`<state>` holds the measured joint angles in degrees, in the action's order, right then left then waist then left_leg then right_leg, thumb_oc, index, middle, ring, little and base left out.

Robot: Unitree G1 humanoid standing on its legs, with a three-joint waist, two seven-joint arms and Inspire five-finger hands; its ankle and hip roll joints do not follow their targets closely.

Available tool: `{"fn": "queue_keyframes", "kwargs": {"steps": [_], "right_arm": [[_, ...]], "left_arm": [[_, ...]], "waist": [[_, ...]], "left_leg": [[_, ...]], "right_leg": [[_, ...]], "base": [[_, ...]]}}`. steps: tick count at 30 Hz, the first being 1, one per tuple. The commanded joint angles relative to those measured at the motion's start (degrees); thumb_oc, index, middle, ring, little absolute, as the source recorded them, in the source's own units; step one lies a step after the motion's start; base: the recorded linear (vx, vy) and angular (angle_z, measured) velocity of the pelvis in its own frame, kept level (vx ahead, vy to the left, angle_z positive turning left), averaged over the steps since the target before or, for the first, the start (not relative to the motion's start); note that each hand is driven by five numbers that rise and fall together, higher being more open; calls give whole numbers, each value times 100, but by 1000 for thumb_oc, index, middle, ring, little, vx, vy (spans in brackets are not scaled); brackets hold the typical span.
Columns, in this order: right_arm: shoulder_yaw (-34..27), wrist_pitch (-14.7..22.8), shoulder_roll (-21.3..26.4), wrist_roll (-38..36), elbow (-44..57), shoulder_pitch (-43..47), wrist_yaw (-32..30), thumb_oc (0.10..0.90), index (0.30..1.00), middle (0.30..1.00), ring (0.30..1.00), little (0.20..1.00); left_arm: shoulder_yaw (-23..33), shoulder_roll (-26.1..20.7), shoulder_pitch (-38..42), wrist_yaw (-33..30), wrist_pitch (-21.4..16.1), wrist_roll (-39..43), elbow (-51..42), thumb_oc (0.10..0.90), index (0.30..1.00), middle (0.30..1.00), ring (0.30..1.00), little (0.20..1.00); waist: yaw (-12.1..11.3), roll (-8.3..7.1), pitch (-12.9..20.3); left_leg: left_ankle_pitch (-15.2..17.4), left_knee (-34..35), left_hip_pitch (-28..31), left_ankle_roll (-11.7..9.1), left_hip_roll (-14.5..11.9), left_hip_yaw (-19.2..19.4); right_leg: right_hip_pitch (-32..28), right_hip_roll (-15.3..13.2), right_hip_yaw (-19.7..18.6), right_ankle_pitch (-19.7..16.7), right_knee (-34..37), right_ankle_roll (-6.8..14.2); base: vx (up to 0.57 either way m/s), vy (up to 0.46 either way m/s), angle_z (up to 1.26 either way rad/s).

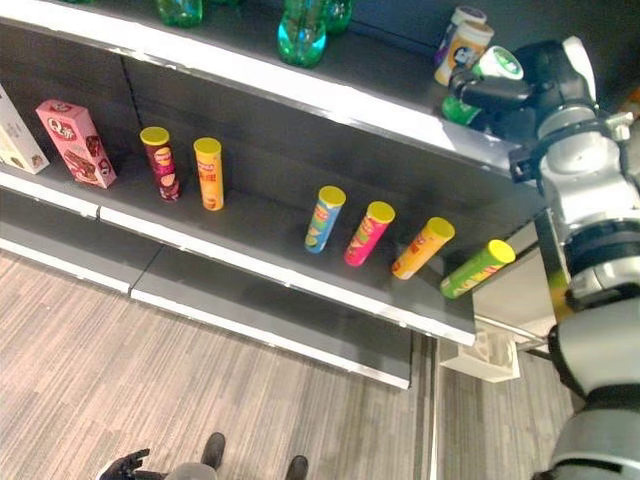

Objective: Put the goods on the table back onto the shelves and tidy them up.

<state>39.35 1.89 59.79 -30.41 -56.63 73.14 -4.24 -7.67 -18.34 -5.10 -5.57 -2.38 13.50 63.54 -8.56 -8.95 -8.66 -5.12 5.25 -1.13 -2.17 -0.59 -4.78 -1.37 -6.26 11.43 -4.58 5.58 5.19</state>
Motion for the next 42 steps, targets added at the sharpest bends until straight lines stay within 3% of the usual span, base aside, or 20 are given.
{"fn": "queue_keyframes", "kwargs": {"steps": [1, 14, 15, 30, 42], "right_arm": [[65, 251, 307, 46, -114, 1273, -322, 400, 300, 300, 300, 300], [174, 240, 158, 114, -239, 1370, -258, 400, 300, 300, 300, 300], [244, 209, 146, 295, -433, 1456, -315, 800, 900, 900, 900, 900], [366, 178, 178, 546, -398, 1612, -397, 800, 900, 900, 900, 900], [-160, 685, 799, -181, 923, 1411, -749, 800, 900, 900, 900, 900]], "left_arm": [[-198, -306, 98, -85, -198, 86, 8, 800, 900, 900, 900, 900], [-267, -319, 139, -103, -206, 50, -1, 800, 900, 900, 900, 900], [-264, -317, 158, -108, -207, 43, 39, 800, 900, 900, 900, 900], [-280, -279, 230, -177, -193, -88, 181, 800, 900, 900, 900, 900], [-240, -225, 226, -157, -180, -178, 168, 800, 900, 900, 900, 900]], "waist": [[-44, -171, 155], [-33, -176, 116], [-33, -191, 118], [108, -203, 153], [328, -147, 234]], "left_leg": [[512, -25, 150, -205, -127, 375], [538, -25, 160, -184, -107, 376], [547, -25, 169, -182, -110, 376], [623, -25, 282, -180, -132, 480], [743, -25, 392, -127, -85, 655]], "right_leg": [[-261, -291, -116, 203, -58, 509], [-253, -303, -108, 198, -58, 521], [-259, -300, -104, 199, -58, 521], [-282, -309, -154, 184, -58, 534], [-268, -387, -287, 119, -58, 608]], "base": [[6, 5, 8], [-1, 1, 1], [0, 0, 0], [0, 2, -1], [1, 33, -8]]}}
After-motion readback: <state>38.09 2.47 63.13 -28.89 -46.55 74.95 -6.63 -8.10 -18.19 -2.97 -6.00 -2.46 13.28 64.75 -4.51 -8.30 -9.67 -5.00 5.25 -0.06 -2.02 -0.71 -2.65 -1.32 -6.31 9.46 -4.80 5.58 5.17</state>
